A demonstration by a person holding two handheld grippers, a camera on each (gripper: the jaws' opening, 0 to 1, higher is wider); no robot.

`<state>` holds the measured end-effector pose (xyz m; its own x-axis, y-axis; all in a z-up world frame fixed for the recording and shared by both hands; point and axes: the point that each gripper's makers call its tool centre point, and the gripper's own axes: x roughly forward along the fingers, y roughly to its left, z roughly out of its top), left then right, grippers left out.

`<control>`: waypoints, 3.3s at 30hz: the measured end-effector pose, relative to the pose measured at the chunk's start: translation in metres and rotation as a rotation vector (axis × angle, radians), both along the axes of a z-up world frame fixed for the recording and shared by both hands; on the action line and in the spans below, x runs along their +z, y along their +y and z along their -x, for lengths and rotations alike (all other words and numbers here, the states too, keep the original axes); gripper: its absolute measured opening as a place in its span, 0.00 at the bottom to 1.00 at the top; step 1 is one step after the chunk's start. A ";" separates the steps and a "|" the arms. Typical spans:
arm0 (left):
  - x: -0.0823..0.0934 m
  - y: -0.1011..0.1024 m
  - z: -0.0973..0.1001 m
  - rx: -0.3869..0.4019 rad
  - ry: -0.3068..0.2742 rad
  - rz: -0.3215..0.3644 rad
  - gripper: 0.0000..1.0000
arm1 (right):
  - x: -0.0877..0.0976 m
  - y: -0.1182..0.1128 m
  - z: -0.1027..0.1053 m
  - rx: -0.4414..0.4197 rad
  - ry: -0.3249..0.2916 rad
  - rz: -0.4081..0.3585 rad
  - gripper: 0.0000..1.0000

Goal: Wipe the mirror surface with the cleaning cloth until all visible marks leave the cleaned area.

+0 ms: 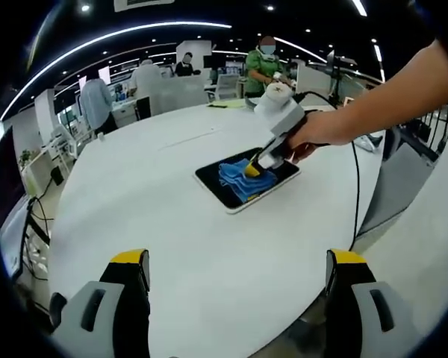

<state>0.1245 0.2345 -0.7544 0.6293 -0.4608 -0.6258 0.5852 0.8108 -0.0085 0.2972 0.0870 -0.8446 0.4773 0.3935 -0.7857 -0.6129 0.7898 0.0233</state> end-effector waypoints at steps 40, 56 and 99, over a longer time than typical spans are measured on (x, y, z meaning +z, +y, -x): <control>0.011 -0.011 0.001 -0.040 -0.019 -0.054 0.99 | -0.001 -0.002 0.021 0.013 -0.015 -0.036 0.02; 0.015 -0.004 0.000 -0.019 -0.022 -0.068 0.99 | -0.002 -0.012 0.020 0.017 -0.014 -0.048 0.02; 0.011 -0.022 -0.012 -0.028 -0.021 -0.057 0.99 | -0.002 -0.048 0.017 0.021 -0.016 -0.050 0.02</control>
<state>0.1361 0.2129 -0.7437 0.6301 -0.4427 -0.6380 0.6072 0.7930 0.0494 0.2805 0.0395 -0.8468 0.4811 0.4421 -0.7570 -0.6298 0.7750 0.0523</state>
